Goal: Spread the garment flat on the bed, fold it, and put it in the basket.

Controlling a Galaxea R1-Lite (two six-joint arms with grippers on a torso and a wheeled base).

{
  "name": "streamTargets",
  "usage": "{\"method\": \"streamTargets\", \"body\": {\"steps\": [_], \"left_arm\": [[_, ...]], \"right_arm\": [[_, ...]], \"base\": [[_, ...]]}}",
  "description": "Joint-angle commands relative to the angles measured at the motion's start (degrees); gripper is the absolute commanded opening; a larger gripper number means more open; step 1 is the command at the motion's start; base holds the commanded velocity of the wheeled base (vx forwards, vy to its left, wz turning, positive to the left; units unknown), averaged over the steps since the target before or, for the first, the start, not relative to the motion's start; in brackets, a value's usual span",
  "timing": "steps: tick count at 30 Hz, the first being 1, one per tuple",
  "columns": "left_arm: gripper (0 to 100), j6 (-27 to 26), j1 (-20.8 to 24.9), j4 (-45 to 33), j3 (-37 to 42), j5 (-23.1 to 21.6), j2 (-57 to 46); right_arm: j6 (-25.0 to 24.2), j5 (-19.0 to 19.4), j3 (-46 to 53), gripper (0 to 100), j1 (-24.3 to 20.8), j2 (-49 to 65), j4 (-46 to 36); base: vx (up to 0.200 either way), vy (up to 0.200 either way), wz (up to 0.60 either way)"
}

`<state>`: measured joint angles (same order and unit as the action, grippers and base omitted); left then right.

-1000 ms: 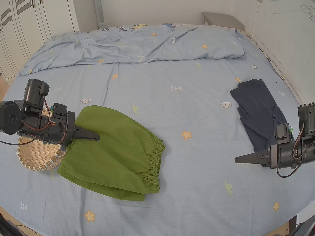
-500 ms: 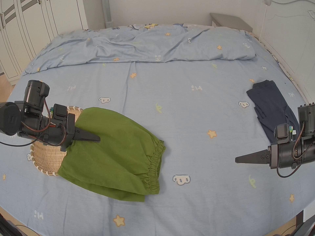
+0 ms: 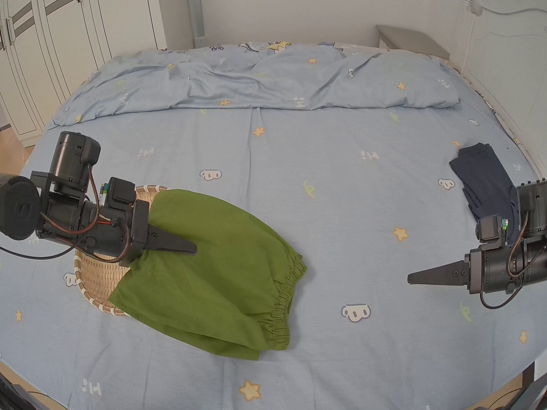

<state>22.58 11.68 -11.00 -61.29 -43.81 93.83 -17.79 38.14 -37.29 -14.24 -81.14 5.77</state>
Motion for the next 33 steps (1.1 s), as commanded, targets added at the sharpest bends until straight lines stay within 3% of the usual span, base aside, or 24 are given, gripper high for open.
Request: {"method": "streamTargets", "body": {"steps": [1,3,10,13,14,20,22,23,26,33], "left_arm": [[0,-0.08,7.04,-1.4,-4.71,2.68,-1.99],[0,-0.34,8.62,-2.1,-7.17,3.21,-1.9],[0,-1.66,7.83,-1.75,-10.69,4.7,-3.22],[0,-1.75,2.82,-0.52,-11.48,7.95,-5.94],[0,-1.75,2.82,-0.52,-11.48,7.95,-5.94],[0,-1.4,-7.46,4.05,-11.65,7.51,-7.96],[0,-1.4,-7.64,4.14,-11.65,7.51,-7.96],[0,-1.22,-11.77,4.84,-11.3,7.34,-7.7],[0,-1.13,-13.26,4.76,-10.78,7.34,-7.61],[0,-1.31,-22.84,4.84,-1.2,7.16,-0.58]], "right_arm": [[0.03,0.0,0.03,100,0.0,-0.25,0.03],[0.12,0.0,0.03,100,0.0,-0.25,0.12],[0.3,-0.53,-0.06,100,0.7,-0.42,0.12],[0.3,-0.62,-0.06,100,0.79,-0.51,0.12],[0.3,-0.62,-0.06,100,0.79,-0.51,0.12],[0.3,-0.62,0.03,100,0.53,-0.33,0.12],[0.3,-0.62,0.03,100,0.53,-0.33,0.12],[0.3,-0.62,-0.06,100,0.7,-0.07,0.12],[0.3,-0.62,-0.06,100,0.7,-0.07,0.12],[0.38,-0.53,0.03,100,0.18,0.11,0.12]], "base": [[0.0,0.0,0.0],[0.0,0.0,0.0],[0.0,0.0,0.0],[0.0,0.0,0.0],[0.0,0.0,0.0],[0.0,0.0,0.0],[0.0,0.0,0.0],[0.0,0.0,0.0],[0.0,0.0,0.0],[0.0,0.0,0.0]]}}
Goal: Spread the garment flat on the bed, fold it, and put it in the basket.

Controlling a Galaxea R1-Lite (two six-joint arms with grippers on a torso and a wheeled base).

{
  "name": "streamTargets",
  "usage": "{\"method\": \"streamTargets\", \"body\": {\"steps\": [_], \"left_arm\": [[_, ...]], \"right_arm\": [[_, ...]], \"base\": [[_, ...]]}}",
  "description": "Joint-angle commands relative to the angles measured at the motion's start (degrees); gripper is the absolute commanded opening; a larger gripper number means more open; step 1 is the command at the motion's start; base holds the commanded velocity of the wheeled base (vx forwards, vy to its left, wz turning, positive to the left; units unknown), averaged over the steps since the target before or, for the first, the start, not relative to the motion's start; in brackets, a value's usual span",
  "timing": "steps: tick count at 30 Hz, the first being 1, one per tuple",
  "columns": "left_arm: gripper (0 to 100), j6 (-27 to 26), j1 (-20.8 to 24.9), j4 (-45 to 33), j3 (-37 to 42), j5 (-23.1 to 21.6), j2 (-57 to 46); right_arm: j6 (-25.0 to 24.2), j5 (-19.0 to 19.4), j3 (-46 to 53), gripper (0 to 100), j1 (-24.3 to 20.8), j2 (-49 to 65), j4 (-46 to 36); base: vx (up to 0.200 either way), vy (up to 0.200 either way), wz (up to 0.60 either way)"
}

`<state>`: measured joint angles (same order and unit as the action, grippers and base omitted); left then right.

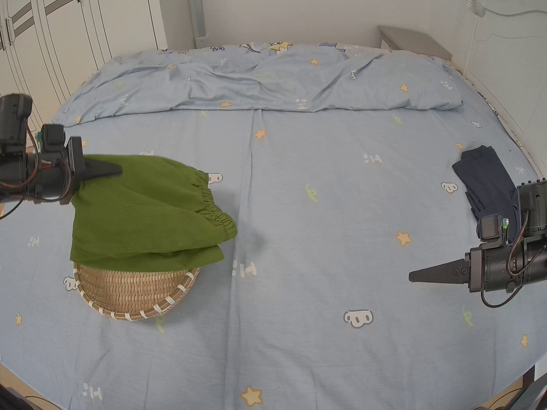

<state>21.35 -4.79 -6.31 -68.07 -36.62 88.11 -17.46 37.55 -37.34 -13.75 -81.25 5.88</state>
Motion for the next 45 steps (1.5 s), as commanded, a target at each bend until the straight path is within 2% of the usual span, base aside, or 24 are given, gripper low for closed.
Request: {"method": "streamTargets", "body": {"steps": [1,4,9,21,27,36,37,42,45], "left_arm": [[0,-0.25,-7.95,0.16,6.72,-0.03,6.54],[0,-0.52,-10.85,0.25,8.92,-0.03,9.71],[0,-0.43,-12.35,-0.01,9.19,0.15,13.4],[0,-0.43,-11.91,-1.6,8.83,1.64,14.45],[0,-2.8,-9.71,-3.97,8.75,8.93,16.04],[0,-3.06,-8.39,-3.97,9.1,9.99,17.36],[100,-3.06,-8.39,-3.97,9.1,9.99,17.36],[100,-3.42,-8.04,-3.88,9.01,10.08,16.92],[100,-3.42,-8.13,-3.97,9.01,11.66,12.26]], "right_arm": [[0.05,0.07,0.16,100,-0.4,0.22,0.01],[0.05,0.07,0.07,100,-0.49,0.39,-0.08],[-0.03,0.07,0.16,100,-0.75,1.01,-0.08],[-0.12,0.07,0.25,100,-1.19,1.01,-0.08],[-0.03,0.07,0.25,100,-1.28,0.92,-0.08],[-0.03,0.07,0.34,100,-1.63,0.92,-0.08],[-0.03,0.07,0.34,100,-1.63,0.92,-0.08],[-0.03,0.07,0.34,100,-1.81,0.92,-0.08],[-0.03,0.07,0.25,100,-1.81,1.01,-0.08]], "base": [[0.0,0.0,0.0],[0.0,0.0,0.0],[0.0,0.0,0.0],[0.0,0.0,0.0],[0.0,0.0,0.0],[0.0,0.0,0.0],[0.0,0.0,0.0],[0.0,0.0,0.0],[0.0,0.0,0.0]]}}
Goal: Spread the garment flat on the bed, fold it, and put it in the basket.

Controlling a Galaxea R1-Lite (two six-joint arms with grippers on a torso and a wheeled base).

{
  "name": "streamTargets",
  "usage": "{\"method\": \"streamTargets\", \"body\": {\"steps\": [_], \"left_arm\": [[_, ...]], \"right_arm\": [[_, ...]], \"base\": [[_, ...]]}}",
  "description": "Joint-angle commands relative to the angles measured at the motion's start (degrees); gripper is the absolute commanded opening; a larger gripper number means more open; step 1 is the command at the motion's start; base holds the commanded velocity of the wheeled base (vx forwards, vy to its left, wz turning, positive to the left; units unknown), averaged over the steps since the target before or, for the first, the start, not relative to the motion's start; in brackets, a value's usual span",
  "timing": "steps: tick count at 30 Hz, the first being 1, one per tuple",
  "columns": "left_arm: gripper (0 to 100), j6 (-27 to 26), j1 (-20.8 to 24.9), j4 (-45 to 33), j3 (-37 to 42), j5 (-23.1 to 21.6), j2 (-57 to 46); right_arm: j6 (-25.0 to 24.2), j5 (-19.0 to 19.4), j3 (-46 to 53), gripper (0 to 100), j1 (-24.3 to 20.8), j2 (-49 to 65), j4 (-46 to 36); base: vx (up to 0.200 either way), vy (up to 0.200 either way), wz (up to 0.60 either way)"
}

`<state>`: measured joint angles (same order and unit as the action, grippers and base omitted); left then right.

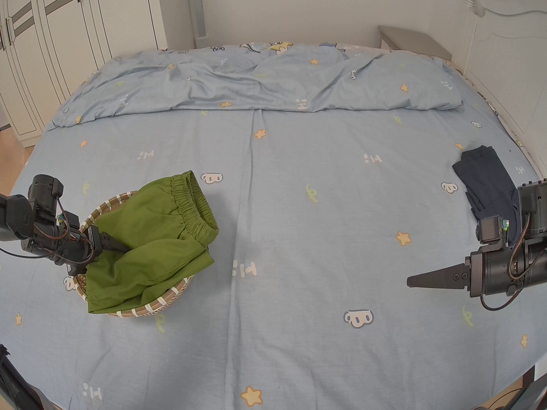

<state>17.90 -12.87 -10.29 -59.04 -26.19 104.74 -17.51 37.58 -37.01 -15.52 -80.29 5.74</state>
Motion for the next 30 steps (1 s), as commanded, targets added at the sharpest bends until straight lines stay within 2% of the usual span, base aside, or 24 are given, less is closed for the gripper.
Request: {"method": "streamTargets", "body": {"steps": [1,6,8,10,11,12,16,18,19,22,23,25,26,30], "left_arm": [[100,0.03,-0.05,-0.08,-0.02,1.84,-5.95],[100,-0.14,0.3,-0.52,0.77,4.21,-12.28],[100,-1.99,0.66,-0.79,1.65,6.15,-16.94],[100,-1.99,0.66,-0.79,1.65,6.15,-16.94],[100,-4.18,1.27,-0.79,2.96,7.46,-22.92],[100,-4.36,1.45,-0.7,3.14,7.64,-23.62],[100,-6.65,7.16,0.01,8.85,11.24,-36.27],[100,-6.91,7.86,0.09,9.73,11.77,-37.59],[100,-9.72,11.47,2.38,15.97,14.85,-45.24],[100,-15.61,13.75,7.92,26.61,18.71,-57.19],[100,-18.25,13.84,10.82,30.91,20.3,-62.29],[100,-18.51,13.84,11.26,31.44,20.47,-62.99],[100,-20.88,13.49,15.83,38.3,22.49,-75.12],[100,-20.8,13.49,14.42,42.34,22.58,-88.92]], "right_arm": [[0.02,0.03,0.01,100,-0.04,0.04,0.06],[0.02,0.03,0.01,100,-0.04,0.04,0.06],[0.02,0.03,0.01,100,0.05,0.13,0.06],[0.02,0.03,0.01,100,0.05,0.13,0.06],[0.1,-0.49,0.18,100,0.14,0.83,0.06],[0.1,-0.58,0.27,100,0.14,1.1,0.06],[2.3,-3.57,4.58,100,0.14,10.85,0.32],[3.0,-3.75,5.28,100,0.31,12.0,0.41],[7.49,-4.1,9.41,100,0.84,18.32,0.76],[11.53,-4.71,15.92,100,0.93,26.41,0.85],[12.06,-5.15,18.2,100,0.84,30.89,0.67],[12.06,-5.24,18.38,100,0.84,31.51,0.67],[11.97,-6.29,23.04,100,0.93,42.05,-0.29],[11.79,-7.96,26.64,100,1.19,54.54,-3.81]], "base": [[0.0,0.0,0.0],[0.0,0.0,0.0],[0.0,0.0,0.0],[0.0,0.0,0.0],[0.0,0.0,0.0],[0.0,0.0,0.0],[0.0,0.0,0.0],[0.0,0.0,0.0],[0.0,0.0,0.0],[0.0,0.0,0.0],[0.0,0.0,0.0],[0.0,0.0,0.0],[0.0,0.0,0.0],[0.0,0.0,0.0]]}}
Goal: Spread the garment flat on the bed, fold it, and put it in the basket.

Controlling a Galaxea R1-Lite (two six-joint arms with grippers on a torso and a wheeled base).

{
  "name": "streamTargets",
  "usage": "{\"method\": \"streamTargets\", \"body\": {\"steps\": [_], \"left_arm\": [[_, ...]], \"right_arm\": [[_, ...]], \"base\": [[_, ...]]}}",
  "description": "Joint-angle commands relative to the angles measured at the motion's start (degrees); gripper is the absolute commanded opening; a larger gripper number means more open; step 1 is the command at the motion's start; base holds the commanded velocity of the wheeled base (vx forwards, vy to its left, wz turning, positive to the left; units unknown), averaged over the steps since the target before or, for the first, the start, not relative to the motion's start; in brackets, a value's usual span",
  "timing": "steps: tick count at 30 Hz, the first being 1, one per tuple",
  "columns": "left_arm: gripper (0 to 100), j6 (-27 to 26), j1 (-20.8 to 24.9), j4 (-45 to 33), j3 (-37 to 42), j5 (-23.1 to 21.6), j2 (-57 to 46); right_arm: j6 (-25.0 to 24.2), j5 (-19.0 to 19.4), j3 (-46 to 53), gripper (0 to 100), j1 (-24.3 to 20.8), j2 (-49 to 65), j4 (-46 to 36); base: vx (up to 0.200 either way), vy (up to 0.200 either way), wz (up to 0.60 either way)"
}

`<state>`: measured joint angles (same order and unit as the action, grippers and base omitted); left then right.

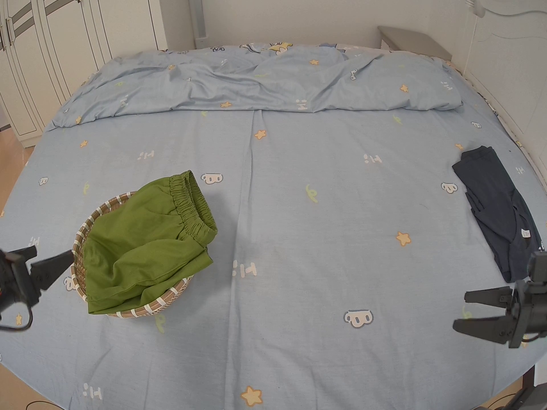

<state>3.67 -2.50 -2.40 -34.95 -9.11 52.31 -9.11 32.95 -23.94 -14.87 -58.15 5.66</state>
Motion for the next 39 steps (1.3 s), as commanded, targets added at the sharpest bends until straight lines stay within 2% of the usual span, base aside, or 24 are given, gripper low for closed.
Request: {"method": "streamTargets", "body": {"steps": [1,8,13,15,18,21,25,27,28,29,30,32,34,35,39], "left_arm": [[100,-6.48,3.11,5.13,18.95,5.41,-39.04],[100,-5.78,3.47,-2.7,21.24,4.89,-49.15],[100,-6.31,2.85,-1.38,31.0,4.89,-52.31],[100,-6.04,3.03,1.61,34.95,5.85,-52.31],[100,-4.46,3.03,2.14,34.77,7.61,-52.31],[100,-4.99,3.11,2.05,34.77,7.26,-52.31],[100,-5.16,3.11,2.14,34.86,7.26,-52.31],[100,-4.55,3.11,2.14,34.86,7.44,-52.31],[100,-4.55,3.11,2.14,34.86,7.44,-52.31],[100,-4.64,3.03,2.23,34.86,7.44,-52.31],[100,-4.55,3.03,2.23,34.86,7.44,-52.31],[100,-4.55,3.03,2.23,34.86,7.52,-52.31],[100,-4.55,3.03,2.23,34.86,7.52,-52.31],[100,-4.64,3.03,2.23,34.86,7.44,-52.31],[100,-4.55,3.03,2.23,34.86,7.61,-52.31]], "right_arm": [[3.31,-3.95,13.57,100,0.46,34.59,-5.3],[2.34,-6.32,12.6,100,0.55,44.61,-12.86],[2.34,-7.02,14.27,100,2.22,49.1,-14.71],[2.34,-7.55,15.77,100,3.18,52.08,-15.85],[2.6,-11.24,18.67,100,3.97,52.96,-14.62],[2.51,-17.48,18.93,100,3.97,52.96,-13.39],[3.31,-21.53,18.67,100,4.94,53.05,-13.92],[5.85,-24.87,18.67,100,8.02,52.44,-14.18],[6.03,-24.95,18.58,100,8.28,52.35,-14.27],[7.96,-25.66,18.41,100,12.06,49.45,-14.8],[8.23,-25.66,18.41,100,12.68,48.92,-14.88],[9.37,-25.66,18.32,100,17.16,46.81,-14.88],[9.37,-25.66,18.32,100,17.16,46.81,-14.88],[9.11,-25.39,18.41,100,21.99,48.22,-14.8],[9.55,-26.1,19.64,100,23.31,53.32,-13.3]], "base": [[0.0,0.0,0.0],[0.0,0.0,0.0],[0.0,0.0,0.0],[0.0,0.0,0.0],[0.0,0.0,0.0],[0.0,0.0,0.0],[0.0,0.0,0.0],[0.0,0.0,0.0],[0.0,0.0,0.0],[0.0,0.0,0.0],[0.0,0.0,0.0],[0.0,0.0,0.0],[0.0,0.0,0.0],[0.0,0.0,0.0],[0.0,0.0,0.0]]}}
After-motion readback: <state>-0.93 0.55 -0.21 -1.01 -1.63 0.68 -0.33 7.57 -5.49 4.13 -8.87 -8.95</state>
